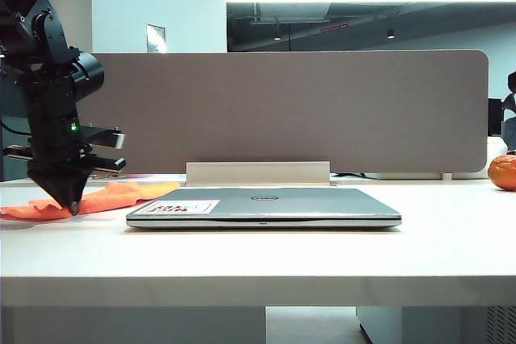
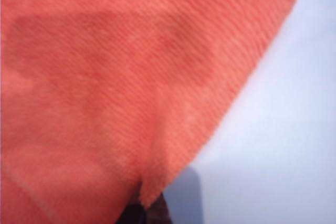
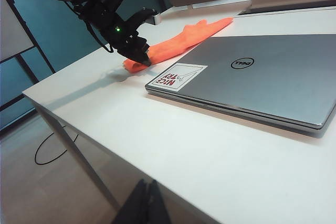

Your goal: Pick up the orange rag and put it over the laptop.

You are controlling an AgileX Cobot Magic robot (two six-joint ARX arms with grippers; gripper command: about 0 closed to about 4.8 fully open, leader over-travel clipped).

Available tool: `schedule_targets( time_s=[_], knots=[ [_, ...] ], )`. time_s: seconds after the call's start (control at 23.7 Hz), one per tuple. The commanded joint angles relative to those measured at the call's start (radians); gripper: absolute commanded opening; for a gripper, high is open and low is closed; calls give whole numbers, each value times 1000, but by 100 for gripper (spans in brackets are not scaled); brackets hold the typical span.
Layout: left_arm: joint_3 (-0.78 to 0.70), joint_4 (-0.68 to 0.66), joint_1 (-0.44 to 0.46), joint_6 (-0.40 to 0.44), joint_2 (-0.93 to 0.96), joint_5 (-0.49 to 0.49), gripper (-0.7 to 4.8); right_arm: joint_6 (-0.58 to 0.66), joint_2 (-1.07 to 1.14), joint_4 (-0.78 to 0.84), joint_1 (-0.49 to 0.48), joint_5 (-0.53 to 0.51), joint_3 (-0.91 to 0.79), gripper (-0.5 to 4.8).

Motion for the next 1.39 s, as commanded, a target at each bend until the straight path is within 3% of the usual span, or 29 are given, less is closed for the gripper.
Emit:
schedule_targets(
  time_s=[0.04, 0.34, 0.8, 1.1, 1.39],
  knots=[
    [1, 15, -1, 6, 4, -3, -6, -1, -2, 10, 1, 3, -3, -4],
    [72, 5, -8, -2, -42, 27, -6, -1, -2, 10, 1, 3, -3, -4],
    [404, -48, -89, -5, -71, 65, -6, -1, -2, 10, 1, 25, -3, -4],
    [562, 5, -166, -5, -70, 65, -6, -1, -2, 10, 1, 25, -3, -4],
    [587, 114, -220, -21, -68, 61, -6, -1, -2, 10, 1, 25, -3, -4]
  ],
)
